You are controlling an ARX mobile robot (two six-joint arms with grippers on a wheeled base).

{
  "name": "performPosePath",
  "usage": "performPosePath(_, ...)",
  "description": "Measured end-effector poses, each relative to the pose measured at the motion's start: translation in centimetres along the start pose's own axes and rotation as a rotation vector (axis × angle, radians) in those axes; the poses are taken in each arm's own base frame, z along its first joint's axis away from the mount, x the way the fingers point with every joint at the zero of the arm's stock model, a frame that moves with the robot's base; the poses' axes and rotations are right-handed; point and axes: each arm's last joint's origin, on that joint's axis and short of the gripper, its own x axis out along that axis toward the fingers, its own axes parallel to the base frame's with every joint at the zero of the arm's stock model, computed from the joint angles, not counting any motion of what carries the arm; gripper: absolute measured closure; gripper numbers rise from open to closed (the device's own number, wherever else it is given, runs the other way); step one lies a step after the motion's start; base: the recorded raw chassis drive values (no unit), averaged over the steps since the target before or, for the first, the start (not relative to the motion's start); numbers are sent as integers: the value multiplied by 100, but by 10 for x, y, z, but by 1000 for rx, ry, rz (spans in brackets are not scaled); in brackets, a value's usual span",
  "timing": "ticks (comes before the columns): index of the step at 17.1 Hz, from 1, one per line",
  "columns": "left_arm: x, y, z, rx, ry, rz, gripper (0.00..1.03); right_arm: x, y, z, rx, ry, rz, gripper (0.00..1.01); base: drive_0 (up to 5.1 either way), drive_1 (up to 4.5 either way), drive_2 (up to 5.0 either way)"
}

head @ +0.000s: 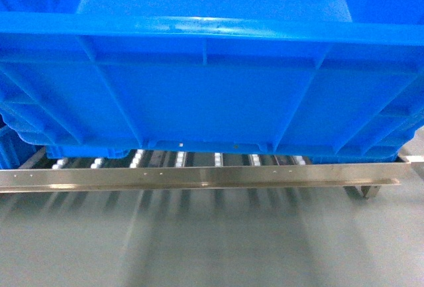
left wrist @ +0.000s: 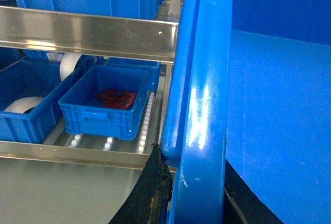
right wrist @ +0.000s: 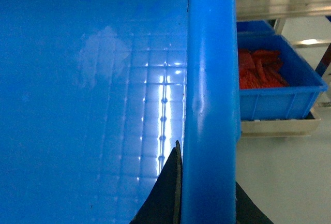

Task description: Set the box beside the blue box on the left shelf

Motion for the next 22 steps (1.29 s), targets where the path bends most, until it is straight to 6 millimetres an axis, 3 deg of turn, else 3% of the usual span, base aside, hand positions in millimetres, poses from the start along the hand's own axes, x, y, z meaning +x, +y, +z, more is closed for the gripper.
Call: performPosePath(22, 0, 0, 0, 1, 1, -2, 89, 0, 0, 0, 0, 2, -1, 94, 0, 0, 0)
